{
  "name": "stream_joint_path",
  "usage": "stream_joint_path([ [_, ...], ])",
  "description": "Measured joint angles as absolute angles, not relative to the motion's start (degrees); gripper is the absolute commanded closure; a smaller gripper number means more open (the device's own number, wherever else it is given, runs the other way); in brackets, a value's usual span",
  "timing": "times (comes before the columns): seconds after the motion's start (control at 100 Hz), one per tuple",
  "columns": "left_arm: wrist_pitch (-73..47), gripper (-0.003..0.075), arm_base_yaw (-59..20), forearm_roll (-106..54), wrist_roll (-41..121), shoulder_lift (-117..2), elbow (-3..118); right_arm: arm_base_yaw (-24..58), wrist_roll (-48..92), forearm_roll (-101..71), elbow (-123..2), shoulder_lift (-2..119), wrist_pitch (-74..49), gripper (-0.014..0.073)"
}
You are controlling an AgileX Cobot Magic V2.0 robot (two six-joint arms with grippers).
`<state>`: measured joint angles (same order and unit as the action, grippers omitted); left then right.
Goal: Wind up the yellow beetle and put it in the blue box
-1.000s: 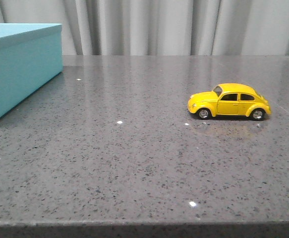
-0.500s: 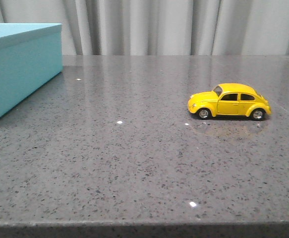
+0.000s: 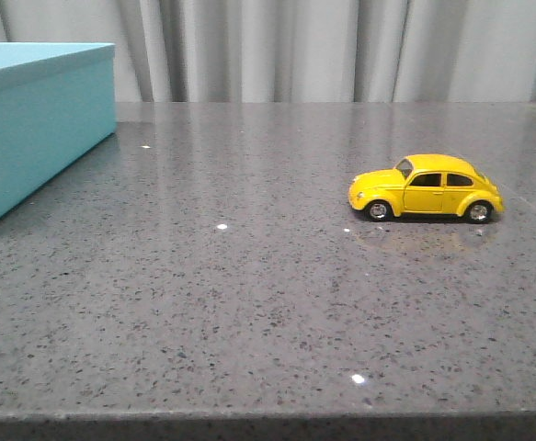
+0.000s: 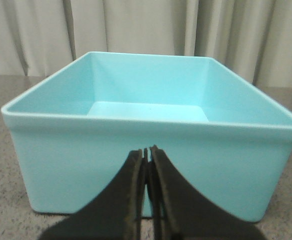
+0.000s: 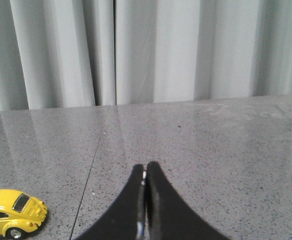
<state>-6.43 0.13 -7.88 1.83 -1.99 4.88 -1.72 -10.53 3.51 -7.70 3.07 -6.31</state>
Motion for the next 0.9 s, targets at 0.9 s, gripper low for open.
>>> stream_joint_path([
  [0.9,-12.15,0.0738,0.13,-7.88,1.83,-23.04,25.74,-1.72,-10.53,2.01,-24.47,22.21,-21.5,0.0652],
])
